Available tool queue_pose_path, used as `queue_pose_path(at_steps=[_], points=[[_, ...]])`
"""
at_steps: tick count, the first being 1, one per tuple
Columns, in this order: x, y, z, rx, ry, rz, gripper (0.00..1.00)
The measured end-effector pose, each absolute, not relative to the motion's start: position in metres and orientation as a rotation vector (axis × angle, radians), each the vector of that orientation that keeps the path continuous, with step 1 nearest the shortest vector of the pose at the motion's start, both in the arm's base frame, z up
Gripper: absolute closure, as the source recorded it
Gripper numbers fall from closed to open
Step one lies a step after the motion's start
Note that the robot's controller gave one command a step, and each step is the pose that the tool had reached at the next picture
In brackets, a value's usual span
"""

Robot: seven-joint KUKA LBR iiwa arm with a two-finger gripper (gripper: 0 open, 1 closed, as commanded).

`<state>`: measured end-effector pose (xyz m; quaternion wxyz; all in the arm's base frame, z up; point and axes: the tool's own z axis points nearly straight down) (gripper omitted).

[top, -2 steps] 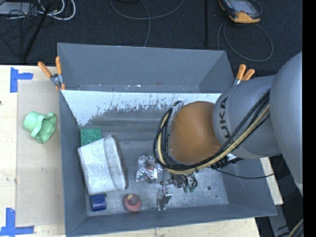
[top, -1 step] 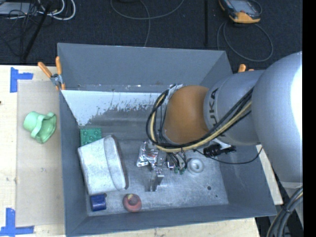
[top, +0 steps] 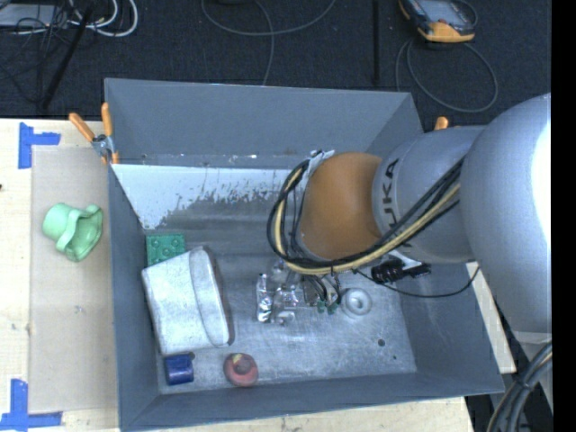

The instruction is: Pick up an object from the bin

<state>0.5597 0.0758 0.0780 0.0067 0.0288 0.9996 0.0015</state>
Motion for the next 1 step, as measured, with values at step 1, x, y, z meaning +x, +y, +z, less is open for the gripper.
queue_pose_path(at_steps=[1], points=[[0.5283,0.048,0.1548,-0.154,3.134,-0.001,1.0]])
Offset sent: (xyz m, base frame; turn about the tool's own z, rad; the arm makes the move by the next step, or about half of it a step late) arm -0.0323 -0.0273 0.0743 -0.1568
